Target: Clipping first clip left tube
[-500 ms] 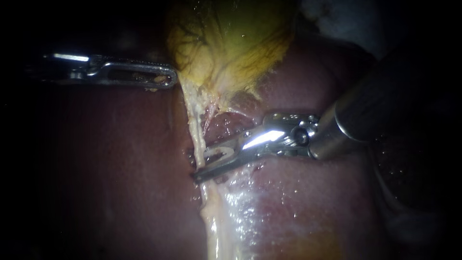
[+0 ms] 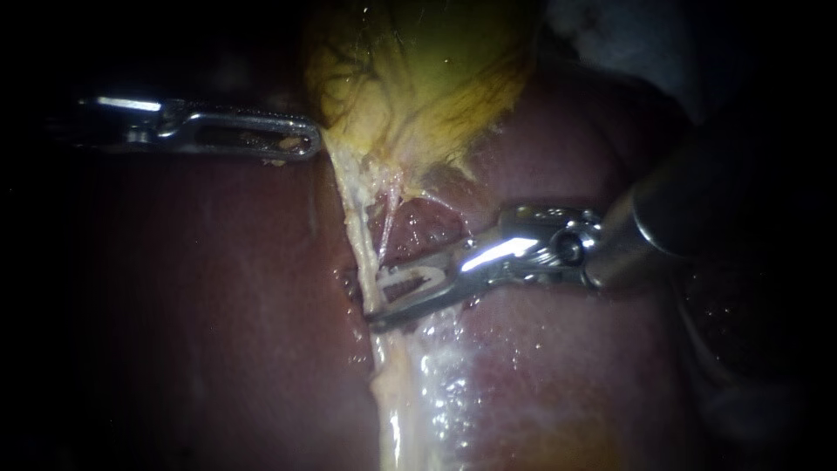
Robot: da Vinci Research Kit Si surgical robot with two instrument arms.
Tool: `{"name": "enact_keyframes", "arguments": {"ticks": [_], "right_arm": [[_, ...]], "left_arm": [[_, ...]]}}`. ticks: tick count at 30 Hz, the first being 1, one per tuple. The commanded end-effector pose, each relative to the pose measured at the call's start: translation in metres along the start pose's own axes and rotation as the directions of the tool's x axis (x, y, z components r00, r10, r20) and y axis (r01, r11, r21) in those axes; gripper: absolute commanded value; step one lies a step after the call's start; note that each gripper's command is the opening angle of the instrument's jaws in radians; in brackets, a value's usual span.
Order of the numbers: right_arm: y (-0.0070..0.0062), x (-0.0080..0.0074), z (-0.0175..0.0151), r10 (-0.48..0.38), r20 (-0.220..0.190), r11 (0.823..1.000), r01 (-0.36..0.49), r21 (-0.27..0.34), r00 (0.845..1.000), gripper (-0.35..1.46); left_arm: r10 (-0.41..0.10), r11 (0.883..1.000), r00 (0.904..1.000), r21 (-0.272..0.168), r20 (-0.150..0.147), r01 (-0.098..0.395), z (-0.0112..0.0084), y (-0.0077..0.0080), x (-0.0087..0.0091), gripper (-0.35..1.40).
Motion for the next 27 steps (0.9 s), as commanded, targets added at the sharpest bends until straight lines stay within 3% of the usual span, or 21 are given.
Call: {"name": "enact_keyframes", "arguments": {"ticks": [1,10,20,25,27], "right_arm": [[-0.0001,0.0,-0.0003,0.0,-0.001,1.0,0.0,0.003,1.0,0.55],[-0.0009,0.0003,-0.003,0.005,0.009,1.0,-0.005,0.015,1.0,0.55],[-0.0029,0.0011,-0.0048,-0.021,0.015,0.999,0.02,0.029,1.0,0.56],[-0.0039,0.0015,-0.0046,-0.031,0.006,0.997,0.031,0.075,0.999,0.56],[-0.004,0.0016,-0.0042,-0.038,0.025,0.993,0.035,0.112,0.999,0.56]], "left_arm": [[0.0,1.0,1.0,0.0,0.0,0.0,0.0,0.0,0.0,-0.35],[0.0,1.0,1.0,0.001,0.0,0.0,-0.0001,0.0,0.0,-0.35],[0.0,1.0,1.0,0.001,0.0,0.0,-0.0001,0.0,0.0,-0.35],[0.0,1.0,1.0,0.001,0.0,0.0,-0.0002,0.0,0.0,-0.35],[0.0,1.0,1.0,0.001,0.0,0.0,-0.0002,0.0,0.0,-0.35]]}}
